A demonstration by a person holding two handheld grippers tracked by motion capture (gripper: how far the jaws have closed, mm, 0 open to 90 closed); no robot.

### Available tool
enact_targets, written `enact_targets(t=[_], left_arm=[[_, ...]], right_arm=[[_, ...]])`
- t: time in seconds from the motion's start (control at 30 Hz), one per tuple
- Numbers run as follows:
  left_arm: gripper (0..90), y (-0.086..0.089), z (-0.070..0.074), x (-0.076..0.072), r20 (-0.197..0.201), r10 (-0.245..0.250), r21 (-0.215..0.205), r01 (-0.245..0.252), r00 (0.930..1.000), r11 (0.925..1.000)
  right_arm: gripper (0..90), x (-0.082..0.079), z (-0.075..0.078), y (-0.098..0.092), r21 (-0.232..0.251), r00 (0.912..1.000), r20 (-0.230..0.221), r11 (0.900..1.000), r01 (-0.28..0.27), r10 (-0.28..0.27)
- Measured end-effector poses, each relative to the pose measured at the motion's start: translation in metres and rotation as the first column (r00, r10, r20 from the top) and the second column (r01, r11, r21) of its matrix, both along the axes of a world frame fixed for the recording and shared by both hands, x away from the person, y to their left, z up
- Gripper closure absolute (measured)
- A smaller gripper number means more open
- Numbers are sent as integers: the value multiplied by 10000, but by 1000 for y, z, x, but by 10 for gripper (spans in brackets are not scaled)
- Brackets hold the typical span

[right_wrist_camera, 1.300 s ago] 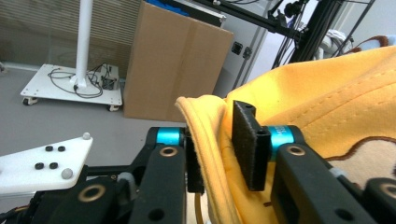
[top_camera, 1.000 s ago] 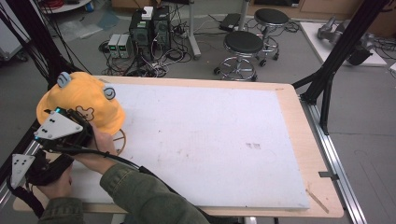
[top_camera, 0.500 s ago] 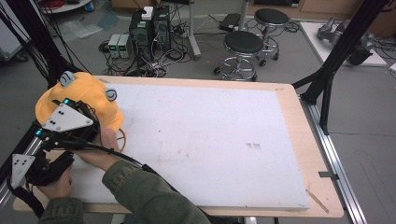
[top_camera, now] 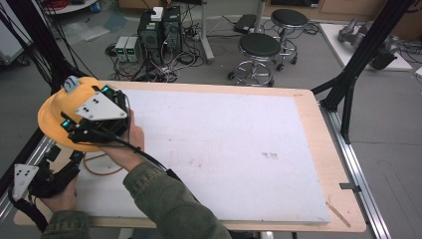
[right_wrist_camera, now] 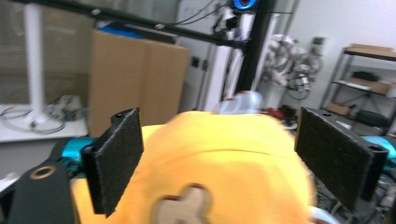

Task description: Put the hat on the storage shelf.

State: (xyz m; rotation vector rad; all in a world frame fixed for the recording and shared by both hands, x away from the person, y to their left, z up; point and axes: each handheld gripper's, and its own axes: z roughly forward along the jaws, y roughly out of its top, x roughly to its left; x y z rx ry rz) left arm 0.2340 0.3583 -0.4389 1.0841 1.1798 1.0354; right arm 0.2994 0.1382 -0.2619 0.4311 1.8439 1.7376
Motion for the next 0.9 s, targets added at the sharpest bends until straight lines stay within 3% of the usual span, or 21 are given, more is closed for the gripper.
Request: enact_targets(t=[0.3,0.53,0.9], left_arm=[[262,-1,0,1,-20,33,83,-32,10000,10000],[262,-4,0,1,-45,-41,273,42,10000,9996],[262,-4,1,2,-57,28,323,-26,10000,9995]], right_arm=[[107,13,10,-43,727,9921,-76,9894,1257,-1254],[107,19,10,-77,833,9718,-452,9685,2345,-2314],[107,12,19,-144,1126,9416,-181,9351,3361,-3362]])
